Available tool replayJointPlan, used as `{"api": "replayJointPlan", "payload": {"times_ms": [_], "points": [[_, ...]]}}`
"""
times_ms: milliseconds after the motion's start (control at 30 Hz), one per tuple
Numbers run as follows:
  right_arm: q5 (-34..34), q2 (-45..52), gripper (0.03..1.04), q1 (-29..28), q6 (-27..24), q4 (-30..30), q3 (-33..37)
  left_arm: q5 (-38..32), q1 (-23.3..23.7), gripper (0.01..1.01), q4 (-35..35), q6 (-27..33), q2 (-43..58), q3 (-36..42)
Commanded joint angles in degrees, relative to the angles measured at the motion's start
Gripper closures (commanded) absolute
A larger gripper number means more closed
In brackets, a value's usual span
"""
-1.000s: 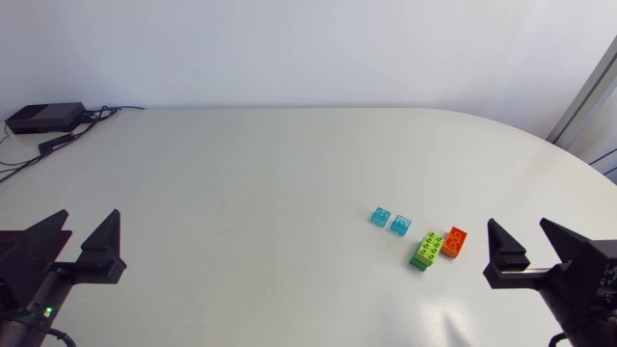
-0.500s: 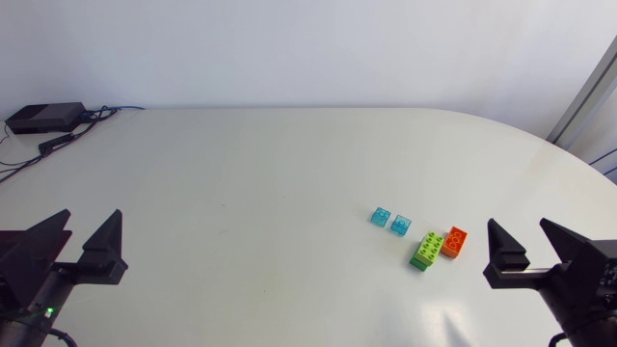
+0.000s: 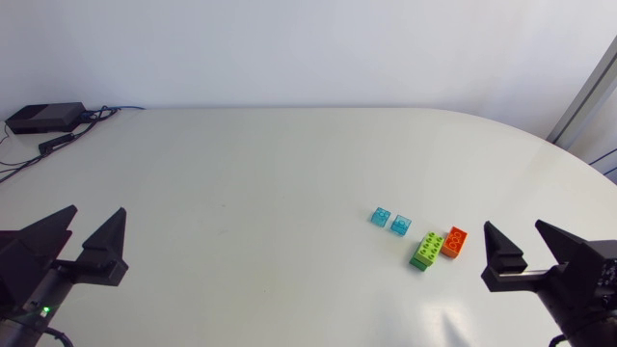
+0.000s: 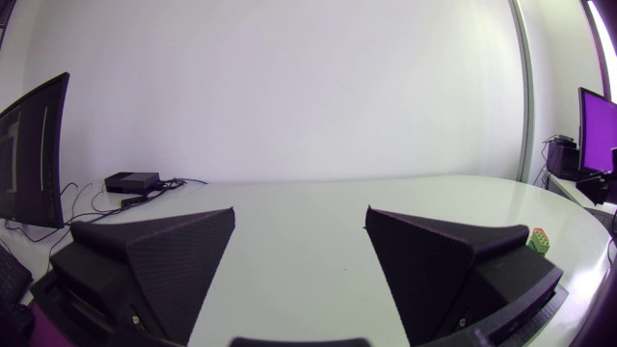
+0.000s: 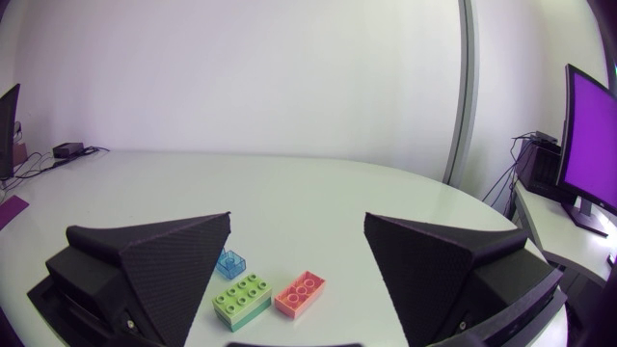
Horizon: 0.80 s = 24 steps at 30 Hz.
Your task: Sort duplo bricks by size, large to the right and small to the left
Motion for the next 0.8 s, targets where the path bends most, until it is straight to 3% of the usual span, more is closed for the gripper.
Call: {"api": "replayJointPlan", "payload": {"times_ms": [0,300,500,667,767], "points": [[-0.24,1.7,0.07,0.7,0.55,-0.83,2.24,0.42,-1.02,0.103,0.48,-0.77,5.65,5.11],[-0.24,16.38,0.07,0.7,0.81,-1.36,11.2,0.07,-7.08,0.102,-3.74,-4.29,22.79,16.8],[-0.33,32.11,0.07,-0.88,3.45,-6.46,21.05,-0.19,-9.89,0.103,-15.52,-5.96,43.36,30.78],[-2.61,44.95,0.07,-3.08,3.98,-12.08,29.04,-0.11,-12.27,0.102,-27.03,0.11,62.25,43.52],[-2.53,53.3,0.07,-3.52,2.04,-19.11,35.9,-0.11,-13.85,0.102,-28.79,9.25,70.6,48.0]]}}
